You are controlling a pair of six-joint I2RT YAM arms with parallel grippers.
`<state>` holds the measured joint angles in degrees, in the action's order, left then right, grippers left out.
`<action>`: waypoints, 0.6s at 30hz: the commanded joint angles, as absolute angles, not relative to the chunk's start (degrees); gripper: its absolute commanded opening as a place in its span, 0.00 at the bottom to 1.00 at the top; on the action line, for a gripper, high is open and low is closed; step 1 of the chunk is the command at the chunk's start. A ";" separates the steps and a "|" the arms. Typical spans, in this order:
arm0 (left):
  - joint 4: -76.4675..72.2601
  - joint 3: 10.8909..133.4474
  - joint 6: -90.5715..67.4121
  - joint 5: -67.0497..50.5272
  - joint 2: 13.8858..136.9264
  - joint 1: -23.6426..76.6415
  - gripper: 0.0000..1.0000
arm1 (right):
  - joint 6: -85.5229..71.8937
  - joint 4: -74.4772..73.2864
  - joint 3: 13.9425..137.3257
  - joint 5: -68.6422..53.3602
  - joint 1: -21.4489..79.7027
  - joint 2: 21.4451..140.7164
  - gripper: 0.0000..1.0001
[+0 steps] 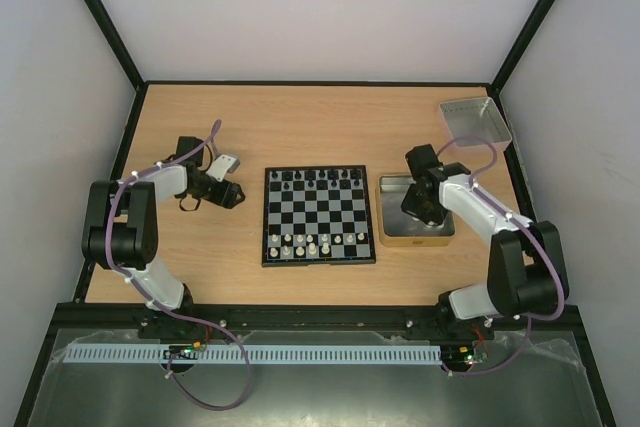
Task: Set up the chess pieces on the board
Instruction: Pick up the chess piece from the storage box.
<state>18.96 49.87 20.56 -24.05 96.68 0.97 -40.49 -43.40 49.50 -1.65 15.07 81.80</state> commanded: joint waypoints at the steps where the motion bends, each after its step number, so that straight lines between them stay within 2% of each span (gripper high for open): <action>1: 25.22 47.77 20.32 -22.65 100.50 0.97 0.73 | -41.99 -49.27 53.98 0.45 19.31 79.01 0.02; 9: 25.06 47.68 20.13 -22.50 100.11 0.97 0.73 | -48.99 -54.57 60.75 2.19 35.32 78.76 0.02; 18: 24.97 47.60 20.13 -22.38 100.02 0.97 0.73 | -55.94 -53.79 62.10 1.50 50.48 81.51 0.02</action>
